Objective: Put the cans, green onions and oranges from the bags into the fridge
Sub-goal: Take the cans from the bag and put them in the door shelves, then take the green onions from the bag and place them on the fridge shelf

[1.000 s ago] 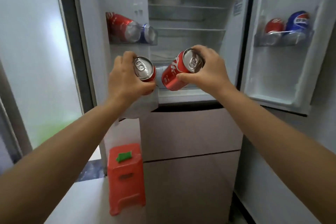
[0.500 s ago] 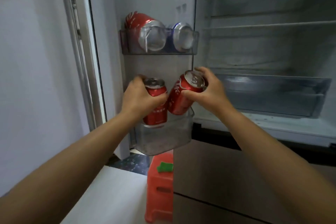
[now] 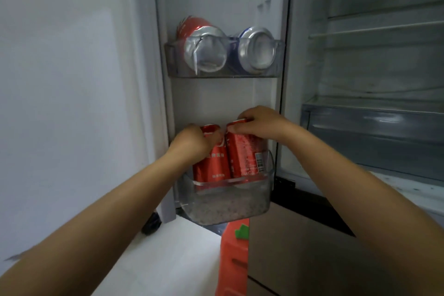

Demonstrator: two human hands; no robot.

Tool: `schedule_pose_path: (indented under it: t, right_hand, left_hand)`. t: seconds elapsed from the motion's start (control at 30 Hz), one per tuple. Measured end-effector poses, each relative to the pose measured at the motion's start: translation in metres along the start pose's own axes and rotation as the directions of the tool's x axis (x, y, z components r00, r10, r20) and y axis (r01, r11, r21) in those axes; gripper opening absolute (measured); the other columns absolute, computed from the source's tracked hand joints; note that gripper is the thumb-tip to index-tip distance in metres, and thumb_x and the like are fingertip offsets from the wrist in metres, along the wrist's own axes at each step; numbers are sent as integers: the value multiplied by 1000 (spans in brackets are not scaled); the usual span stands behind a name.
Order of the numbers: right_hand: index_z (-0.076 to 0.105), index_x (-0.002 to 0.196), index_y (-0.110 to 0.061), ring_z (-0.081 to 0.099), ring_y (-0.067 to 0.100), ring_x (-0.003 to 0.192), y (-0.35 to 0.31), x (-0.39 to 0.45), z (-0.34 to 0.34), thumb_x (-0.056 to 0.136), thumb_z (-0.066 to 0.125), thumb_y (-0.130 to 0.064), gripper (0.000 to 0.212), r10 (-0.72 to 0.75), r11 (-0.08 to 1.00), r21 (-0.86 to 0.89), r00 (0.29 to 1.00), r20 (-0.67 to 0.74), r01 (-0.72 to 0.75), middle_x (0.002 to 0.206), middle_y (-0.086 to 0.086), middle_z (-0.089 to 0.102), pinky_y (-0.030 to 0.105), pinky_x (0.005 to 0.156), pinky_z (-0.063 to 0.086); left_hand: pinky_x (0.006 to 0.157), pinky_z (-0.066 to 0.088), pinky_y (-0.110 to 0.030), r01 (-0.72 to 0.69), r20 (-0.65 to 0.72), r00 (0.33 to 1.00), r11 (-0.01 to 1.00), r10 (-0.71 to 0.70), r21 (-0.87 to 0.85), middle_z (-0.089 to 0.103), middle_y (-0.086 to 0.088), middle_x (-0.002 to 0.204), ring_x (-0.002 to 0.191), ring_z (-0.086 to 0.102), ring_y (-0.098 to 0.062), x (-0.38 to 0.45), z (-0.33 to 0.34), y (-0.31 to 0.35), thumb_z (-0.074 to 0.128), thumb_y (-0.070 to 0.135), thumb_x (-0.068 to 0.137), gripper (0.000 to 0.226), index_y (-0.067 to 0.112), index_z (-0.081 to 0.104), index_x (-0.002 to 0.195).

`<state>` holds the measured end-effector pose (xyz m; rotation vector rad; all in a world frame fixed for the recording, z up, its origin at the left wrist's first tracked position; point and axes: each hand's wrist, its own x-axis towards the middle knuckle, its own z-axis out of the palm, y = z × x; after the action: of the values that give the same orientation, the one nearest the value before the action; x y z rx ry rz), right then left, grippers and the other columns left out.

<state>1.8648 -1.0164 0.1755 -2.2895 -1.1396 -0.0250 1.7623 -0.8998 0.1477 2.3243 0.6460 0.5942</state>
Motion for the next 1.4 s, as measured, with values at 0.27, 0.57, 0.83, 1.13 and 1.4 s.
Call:
schedule_pose_path:
  t: [0.27, 0.57, 0.83, 1.13, 1.4]
  right_hand:
    - [58, 69, -8, 59, 25, 88, 11, 1, 21, 95, 40, -39, 44, -15, 983, -181, 996, 92, 32, 82, 8, 56, 26, 62, 38]
    - [55, 113, -7, 50, 28, 109, 20, -12, 44, 101, 24, -22, 37, -74, 996, -66, 993, -96, 68, 118, 22, 56, 29, 88, 38]
    - [24, 144, -7, 40, 35, 126, 17, -48, 39, 98, 34, -21, 50, -80, 990, -126, 992, -102, 67, 137, 25, 42, 33, 100, 37]
    - [47, 129, -2, 34, 41, 127, -21, -81, 63, 87, 50, -21, 46, -90, 969, -244, 966, -242, 30, 137, 29, 37, 44, 108, 28]
    - [58, 119, 2, 38, 31, 127, -178, -145, 161, 91, 48, -16, 35, -400, 917, -21, 915, -57, 399, 131, 18, 51, 34, 104, 31]
  left_hand:
    - [95, 43, -35, 82, -30, 997, 955, -76, 286, 49, -21, 134, 121, 51, -36, -9, 20, 11, 35, 34, 101, 47, -2, 38, 130]
    - [93, 46, -35, 28, -63, 998, 769, 17, 639, 57, -17, 126, 118, 54, -32, -19, 17, 6, 38, 2, 93, 30, -1, 58, 115]
    - [92, 46, -38, -29, -70, 994, 838, 80, 544, 54, -19, 127, 115, 54, -35, -55, 9, 4, 43, 11, 90, 35, 3, 50, 123]
    - [93, 46, -36, 150, -203, 979, 775, -29, 614, 55, -9, 129, 118, 51, -26, -152, -36, -54, 36, 10, 95, 35, 8, 55, 124]
    - [90, 46, -35, 402, -369, 907, 681, -203, 612, 55, -9, 128, 117, 52, -26, -275, -141, -160, 36, 12, 96, 36, 9, 53, 127]
